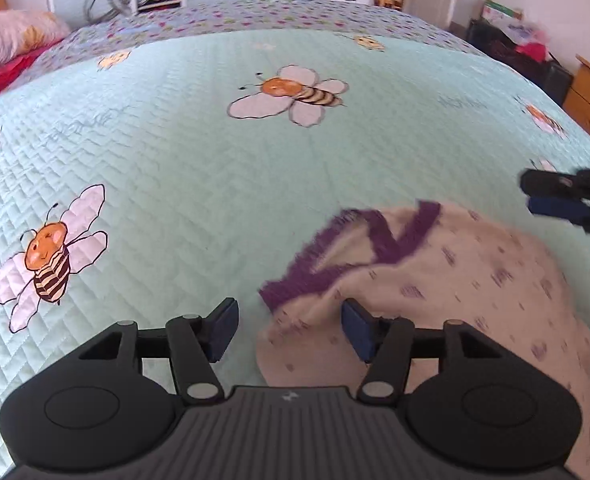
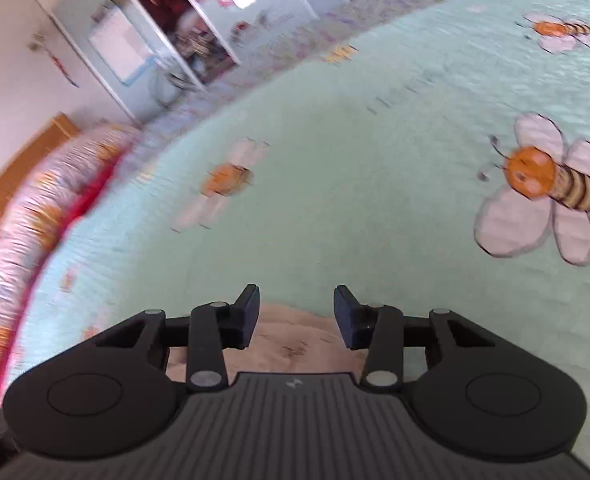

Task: Fold clothes
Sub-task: 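Move both open grippers to the purple lace neckline end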

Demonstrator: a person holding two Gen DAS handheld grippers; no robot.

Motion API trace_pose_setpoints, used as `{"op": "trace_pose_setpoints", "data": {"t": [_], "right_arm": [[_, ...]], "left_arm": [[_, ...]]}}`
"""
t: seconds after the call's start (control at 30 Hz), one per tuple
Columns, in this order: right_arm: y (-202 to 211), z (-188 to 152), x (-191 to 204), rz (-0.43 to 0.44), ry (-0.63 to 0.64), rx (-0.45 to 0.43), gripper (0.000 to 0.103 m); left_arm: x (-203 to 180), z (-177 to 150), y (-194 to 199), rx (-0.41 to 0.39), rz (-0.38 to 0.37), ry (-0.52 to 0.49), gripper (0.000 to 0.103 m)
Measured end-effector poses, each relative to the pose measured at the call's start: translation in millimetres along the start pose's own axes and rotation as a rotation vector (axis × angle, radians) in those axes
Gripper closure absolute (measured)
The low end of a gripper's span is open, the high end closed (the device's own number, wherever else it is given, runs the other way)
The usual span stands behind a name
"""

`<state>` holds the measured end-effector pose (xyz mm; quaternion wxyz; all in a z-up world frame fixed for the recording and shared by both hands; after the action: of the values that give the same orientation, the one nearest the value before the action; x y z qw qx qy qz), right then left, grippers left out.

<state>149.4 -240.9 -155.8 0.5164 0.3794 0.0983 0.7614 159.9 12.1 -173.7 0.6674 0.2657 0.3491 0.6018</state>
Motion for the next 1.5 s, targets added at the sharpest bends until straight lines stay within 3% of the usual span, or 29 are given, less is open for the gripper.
{"op": "trace_pose_setpoints", "data": {"t": [0.07, 0.13, 0.33, 0.6, 0.73, 0.8, 0.93, 1.17, 1.5], "right_arm": [[-11.7, -11.6, 25.3, 0.076, 0.021, 0.075, 0.041], [-37.4, -23.8, 48.6, 0.100, 0.081, 0.171, 0.040], [-57.1, -15.5, 54.3, 0.125, 0.051, 0.178, 0.044], [-81.8, -3.2, 60.3, 0.158, 0.005, 0.180, 0.040], [-95.9, 7.5, 41.0, 0.072, -0.069, 0.139, 0.040], [-85.4, 12.8, 39.4, 0.085, -0.109, 0.093, 0.040], [-49.9, 5.9, 54.2, 0.122, -0.068, 0.069, 0.040], [35.3, -38.0, 53.5, 0.179, -0.135, 0.027, 0.040], [140.7, -119.0, 19.1, 0.109, -0.319, 0.005, 0.037]], "left_arm": [[-2.0, 2.5, -7.0, -0.002, 0.004, -0.008, 0.040], [-4.0, 5.1, -14.0, -0.003, 0.008, -0.016, 0.039], [-1.5, 14.3, -15.6, 0.010, 0.013, -0.018, 0.037], [-1.6, 12.8, -17.4, 0.002, 0.009, -0.018, 0.037], [-0.9, 14.0, -16.8, 0.009, 0.005, -0.017, 0.038], [-0.8, 13.5, -16.5, 0.008, 0.004, -0.019, 0.038], [-1.5, 11.3, -14.8, 0.003, 0.004, -0.016, 0.039], [1.9, 4.5, 3.3, 0.003, 0.003, -0.002, 0.039], [10.2, -21.8, 54.1, -0.021, 0.029, 0.011, 0.039]]}}
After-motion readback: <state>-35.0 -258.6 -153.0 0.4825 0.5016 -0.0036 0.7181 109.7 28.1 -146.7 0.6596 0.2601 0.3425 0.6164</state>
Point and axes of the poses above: each gripper's, at about its wrist camera, not at the fingertips, and y roughly against the way its jaws point, x to its left, z to its top, the point moved 3 cm from there along -y, roughly the way its jaws point, and after that the axes turned 8 degrees about y, right-handed, at the moved point
